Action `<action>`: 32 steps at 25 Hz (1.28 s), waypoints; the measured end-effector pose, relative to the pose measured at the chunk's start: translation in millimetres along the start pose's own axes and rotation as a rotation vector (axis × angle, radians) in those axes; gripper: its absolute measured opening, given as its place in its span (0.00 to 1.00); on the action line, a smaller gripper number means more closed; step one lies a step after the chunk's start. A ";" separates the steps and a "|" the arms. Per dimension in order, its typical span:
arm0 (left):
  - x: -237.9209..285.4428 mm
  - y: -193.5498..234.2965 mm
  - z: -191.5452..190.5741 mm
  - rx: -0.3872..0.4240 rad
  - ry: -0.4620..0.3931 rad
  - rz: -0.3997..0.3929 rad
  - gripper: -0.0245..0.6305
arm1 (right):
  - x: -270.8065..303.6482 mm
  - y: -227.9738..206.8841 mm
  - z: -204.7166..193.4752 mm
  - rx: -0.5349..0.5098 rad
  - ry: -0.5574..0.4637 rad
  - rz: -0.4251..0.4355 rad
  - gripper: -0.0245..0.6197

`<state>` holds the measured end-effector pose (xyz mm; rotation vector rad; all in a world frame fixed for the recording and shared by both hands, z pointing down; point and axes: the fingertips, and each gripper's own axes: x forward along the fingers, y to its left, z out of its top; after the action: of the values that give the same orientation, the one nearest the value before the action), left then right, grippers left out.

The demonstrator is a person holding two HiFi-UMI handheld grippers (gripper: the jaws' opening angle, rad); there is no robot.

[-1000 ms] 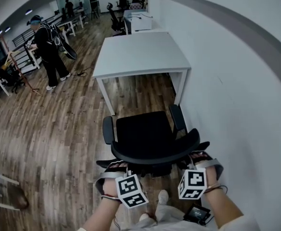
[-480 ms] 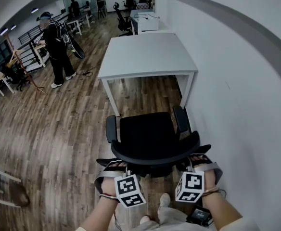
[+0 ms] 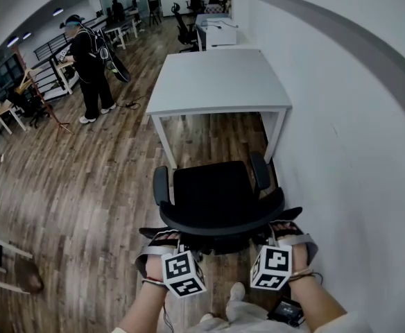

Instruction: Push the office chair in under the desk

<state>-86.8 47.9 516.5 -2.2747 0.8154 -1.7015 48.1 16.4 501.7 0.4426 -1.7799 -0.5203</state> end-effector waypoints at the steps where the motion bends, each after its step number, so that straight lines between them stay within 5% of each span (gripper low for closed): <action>1: -0.8 -0.2 1.4 -0.030 -0.026 0.006 0.24 | -0.2 0.4 0.8 0.009 -0.027 0.007 0.25; 6: -4.8 -8.7 6.3 -0.157 -0.137 0.006 0.41 | -12.7 1.2 0.2 0.116 -0.208 0.077 0.28; 9: -8.8 1.5 -12.6 -0.126 -0.056 0.079 0.41 | -16.8 -1.4 -11.2 0.104 -0.245 0.113 0.28; 15: 1.7 20.9 -85.1 -0.085 0.191 0.123 0.39 | 3.4 -11.5 -63.8 0.000 -0.077 0.110 0.30; 21: 6.1 20.7 -90.3 -0.045 0.131 0.081 0.35 | 8.7 -13.0 -70.7 -0.029 -0.034 0.143 0.32; 25: 5.1 19.3 -87.6 0.006 0.098 0.051 0.34 | 21.0 -8.6 -85.1 -0.198 0.027 0.122 0.32; 32: 12.1 23.3 -88.7 0.101 0.179 0.003 0.27 | 23.9 -15.6 -76.8 -0.226 0.028 0.178 0.27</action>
<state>-174.4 37.4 544.7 -2.0777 0.7469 -1.9203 116.6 -18.8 529.8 0.1324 -1.6910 -0.5776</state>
